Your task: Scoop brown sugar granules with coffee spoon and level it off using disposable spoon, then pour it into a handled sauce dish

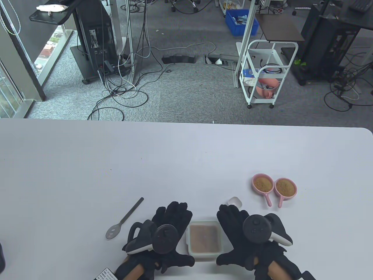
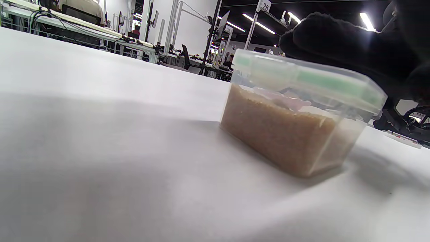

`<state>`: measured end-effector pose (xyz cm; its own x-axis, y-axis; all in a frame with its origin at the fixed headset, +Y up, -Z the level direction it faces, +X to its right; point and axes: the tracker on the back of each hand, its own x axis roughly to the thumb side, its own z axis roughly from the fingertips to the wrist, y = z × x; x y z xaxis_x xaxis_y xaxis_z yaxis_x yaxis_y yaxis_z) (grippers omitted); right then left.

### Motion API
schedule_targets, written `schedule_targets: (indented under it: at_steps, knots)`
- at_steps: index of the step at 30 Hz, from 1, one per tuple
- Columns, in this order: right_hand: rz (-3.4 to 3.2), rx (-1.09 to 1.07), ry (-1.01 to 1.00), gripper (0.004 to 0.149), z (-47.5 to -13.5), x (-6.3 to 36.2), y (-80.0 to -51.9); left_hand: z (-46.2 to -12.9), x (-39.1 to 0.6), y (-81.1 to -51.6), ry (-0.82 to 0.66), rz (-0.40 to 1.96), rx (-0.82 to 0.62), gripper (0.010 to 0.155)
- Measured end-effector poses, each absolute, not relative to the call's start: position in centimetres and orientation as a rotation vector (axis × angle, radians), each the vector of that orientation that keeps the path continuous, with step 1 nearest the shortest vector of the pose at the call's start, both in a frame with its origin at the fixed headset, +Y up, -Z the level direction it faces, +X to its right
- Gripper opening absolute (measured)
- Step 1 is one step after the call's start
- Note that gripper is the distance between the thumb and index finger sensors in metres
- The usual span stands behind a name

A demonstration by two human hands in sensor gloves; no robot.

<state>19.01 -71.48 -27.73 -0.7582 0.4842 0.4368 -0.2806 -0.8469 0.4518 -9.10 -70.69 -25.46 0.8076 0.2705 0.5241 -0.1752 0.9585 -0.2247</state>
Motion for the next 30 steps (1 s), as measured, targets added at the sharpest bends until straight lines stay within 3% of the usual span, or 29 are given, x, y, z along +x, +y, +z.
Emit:
schedule_targets:
  at_steps: [30]
  knots:
    - [2.626, 0.755, 0.528, 0.11, -27.91, 18.81, -71.54, -25.77, -9.56, -70.28, -0.598, 0.244, -0.184, 0.12]
